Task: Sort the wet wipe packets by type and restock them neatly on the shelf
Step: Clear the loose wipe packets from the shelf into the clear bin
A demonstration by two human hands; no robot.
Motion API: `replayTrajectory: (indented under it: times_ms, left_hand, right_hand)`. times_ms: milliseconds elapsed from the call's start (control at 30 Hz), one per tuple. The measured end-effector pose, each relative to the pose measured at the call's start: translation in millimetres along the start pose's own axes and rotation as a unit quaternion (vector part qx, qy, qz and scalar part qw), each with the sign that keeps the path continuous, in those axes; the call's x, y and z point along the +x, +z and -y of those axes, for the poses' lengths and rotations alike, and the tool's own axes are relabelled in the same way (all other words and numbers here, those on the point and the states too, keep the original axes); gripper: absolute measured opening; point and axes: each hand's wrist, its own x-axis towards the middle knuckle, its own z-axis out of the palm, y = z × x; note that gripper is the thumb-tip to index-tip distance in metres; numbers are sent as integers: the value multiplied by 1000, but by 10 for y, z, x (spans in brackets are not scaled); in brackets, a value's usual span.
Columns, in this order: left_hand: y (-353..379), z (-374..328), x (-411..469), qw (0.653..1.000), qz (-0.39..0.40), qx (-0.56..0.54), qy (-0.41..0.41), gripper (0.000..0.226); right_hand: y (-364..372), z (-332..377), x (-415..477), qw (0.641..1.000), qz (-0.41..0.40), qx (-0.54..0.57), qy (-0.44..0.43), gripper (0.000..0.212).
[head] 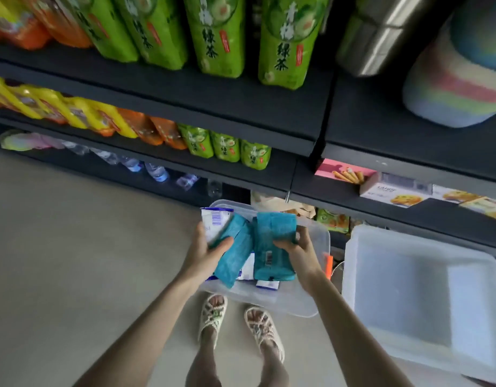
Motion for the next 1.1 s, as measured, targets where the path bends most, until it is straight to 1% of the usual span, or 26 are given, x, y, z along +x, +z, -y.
replayTrajectory:
  times_ms: [100, 133, 233, 300, 433, 500, 533, 633, 700, 733, 800, 833, 933, 967, 1000, 1033, 1067, 1100]
  left_hand:
    - [76, 486, 488, 997, 33, 64, -24, 66]
    - [117, 644, 657, 995, 49, 78, -36, 72]
    - [275, 1163, 1130, 986, 95, 125, -60, 75]
    - [362, 1478, 1394, 981, 113, 142, -69, 74]
    - [523, 1930, 1803, 982, 100, 146, -62, 74]
    - [604, 2104, 1955, 981, 98, 159, -56, 72]
    - [639, 2191, 2011, 979, 93, 173, -49, 72]
    - [698, 2356, 2098, 964, 77, 249, -45, 75]
    - [700, 2415, 2105, 952, 85, 292, -44, 77]
    - [699, 2443, 2119, 947, 89, 308, -31, 77]
    - [681, 2447, 2133, 935, 96, 342, -4, 75]
    - [664, 2430, 2137, 930, 104, 353, -4, 74]
    - [585, 2311, 2124, 913, 155, 376, -35, 67]
    - [556, 2230, 2091, 902, 177, 392, -37, 57]
    - [526, 2162, 2050, 890, 198, 411, -25, 40]
    - [490, 2047, 1982, 874, 212, 437, -18, 18]
    - [454, 1927, 1898, 863, 223, 454, -6, 11]
    - [428, 1778, 1791, 850, 233, 473, 0, 22]
  right_hand:
    - [76, -472, 432, 999, -50, -8, 10, 37]
    - [103, -640, 597, 998, -68, -11, 10, 36]
    - [166, -1172, 1100, 992, -115, -38, 22, 31]
    - [205, -1475, 1386, 988, -140, -46, 35, 28]
    - [243, -1926, 1889, 984, -171, -35, 47, 27]
    - [259, -2064, 2106, 981, -182, -60, 30, 24]
    - [263, -2129, 2205, 978, -182, -95, 26, 26]
    - [284, -2266, 2352, 957, -186, -221, 38, 49]
    - [291, -2373, 2373, 949, -180, -257, 23, 59]
    - [281, -2419, 2377, 949, -172, -266, 9, 62]
    - [251, -2460, 2384, 943, -154, -295, 1, 64]
    - [239, -2444, 2388, 939, -145, -311, 8, 64]
    - [199, -2328, 2337, 934, -106, -339, 33, 66]
    - [177, -2271, 2287, 929, -93, -356, 39, 65]
    - [153, -2199, 2213, 922, -80, -376, 44, 62]
    - [125, -2110, 2120, 915, -69, -396, 47, 58]
    - [93, -2001, 2003, 908, -63, -411, 44, 53]
    - [61, -1875, 1866, 905, -62, -420, 38, 49]
